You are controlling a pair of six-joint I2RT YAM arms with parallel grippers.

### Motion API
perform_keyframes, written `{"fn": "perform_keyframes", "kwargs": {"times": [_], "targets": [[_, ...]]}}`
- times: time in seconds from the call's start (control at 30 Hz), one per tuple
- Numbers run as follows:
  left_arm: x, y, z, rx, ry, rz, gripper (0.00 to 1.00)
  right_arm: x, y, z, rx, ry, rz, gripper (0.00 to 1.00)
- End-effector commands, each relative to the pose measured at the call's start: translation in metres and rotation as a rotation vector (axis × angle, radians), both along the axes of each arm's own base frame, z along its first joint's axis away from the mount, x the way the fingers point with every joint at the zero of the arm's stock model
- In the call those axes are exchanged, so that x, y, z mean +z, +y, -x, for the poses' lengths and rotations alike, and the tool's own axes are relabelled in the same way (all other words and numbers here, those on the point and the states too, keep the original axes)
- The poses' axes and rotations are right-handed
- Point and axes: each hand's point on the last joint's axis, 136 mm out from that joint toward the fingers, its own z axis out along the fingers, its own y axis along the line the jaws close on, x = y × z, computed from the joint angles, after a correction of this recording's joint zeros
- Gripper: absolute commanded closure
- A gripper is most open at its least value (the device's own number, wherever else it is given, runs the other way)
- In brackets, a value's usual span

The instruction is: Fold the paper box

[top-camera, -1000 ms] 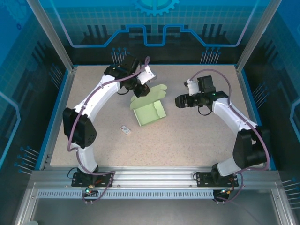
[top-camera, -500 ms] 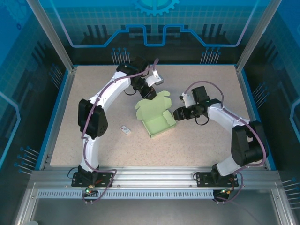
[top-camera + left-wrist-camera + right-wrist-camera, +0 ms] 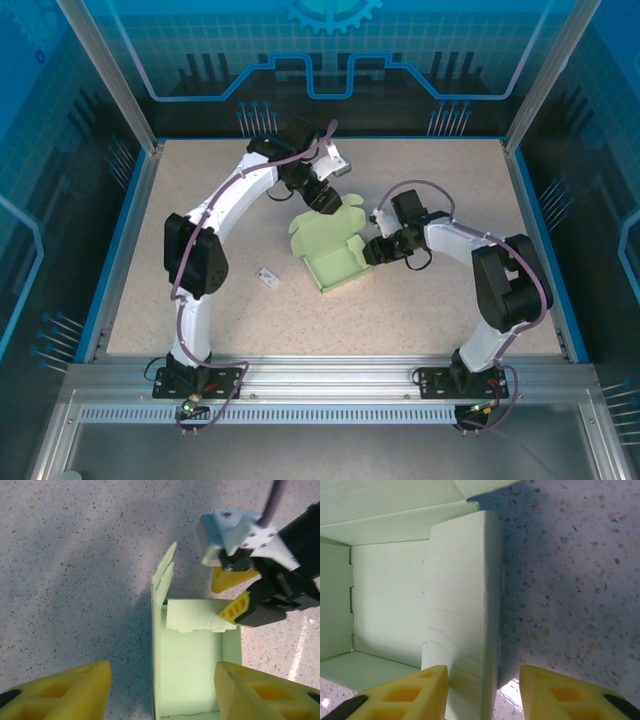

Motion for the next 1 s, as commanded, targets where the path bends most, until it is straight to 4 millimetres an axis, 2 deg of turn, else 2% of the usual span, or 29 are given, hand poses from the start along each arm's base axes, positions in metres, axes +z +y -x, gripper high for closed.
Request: {"fn": "perform_keyframes", "kwargs": {"times": [0.0,0.23,0.63,0.97], "targets": [[0.043,0.004,0.002,0.031,-0.092,0.073,0.41,0.003,0.01,-0.007,0.027,-0.014,0.018,0.61],[0.063,0.021,0.006,0.131,-0.149,0.124,0.4,-0.009,0.007,-0.004,0.028,0.003,0.136,0.71],[0.086,0.048,0.033,0.358,-0.172,0.252,0.39,-0.024,-0.004,0.002,0.072,-0.024,0.449,0.75],[0.089,0.066,0.054,0.483,-0.16,0.3,0.38,-0.033,-0.015,0.0,0.072,-0.028,0.624,0.81]]}}
